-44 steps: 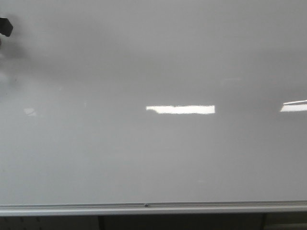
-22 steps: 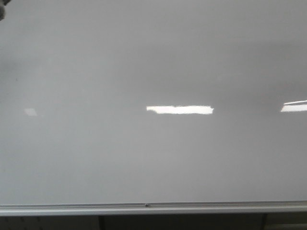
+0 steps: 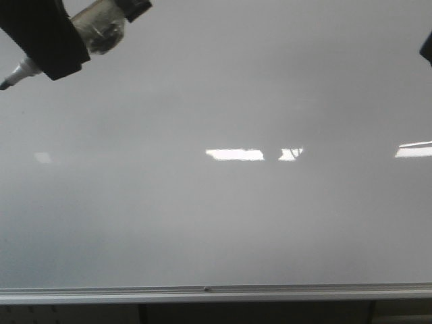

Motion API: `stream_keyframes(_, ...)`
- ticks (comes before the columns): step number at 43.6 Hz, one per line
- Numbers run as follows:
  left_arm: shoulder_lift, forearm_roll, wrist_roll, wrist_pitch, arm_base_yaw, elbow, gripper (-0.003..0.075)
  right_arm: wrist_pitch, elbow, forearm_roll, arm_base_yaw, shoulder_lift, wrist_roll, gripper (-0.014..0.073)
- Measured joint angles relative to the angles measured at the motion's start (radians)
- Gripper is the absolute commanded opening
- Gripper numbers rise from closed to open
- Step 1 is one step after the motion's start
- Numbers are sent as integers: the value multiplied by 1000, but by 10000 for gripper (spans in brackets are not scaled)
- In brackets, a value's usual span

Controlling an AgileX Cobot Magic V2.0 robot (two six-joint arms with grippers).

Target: Write number 2 on whiteboard

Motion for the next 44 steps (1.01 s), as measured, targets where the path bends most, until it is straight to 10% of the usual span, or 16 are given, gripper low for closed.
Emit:
stream_keyframes(17, 0, -2, 17, 5, -190, 0, 41, 48, -218, 15, 315, 148, -189, 563)
stream_keyframes(33, 0, -2, 17, 6, -219, 0, 41, 32, -301, 17, 398, 283, -196, 555)
stream_keyframes(44, 0, -2, 19, -13, -220, 0, 41, 20, -303, 24, 400, 290, -196, 337)
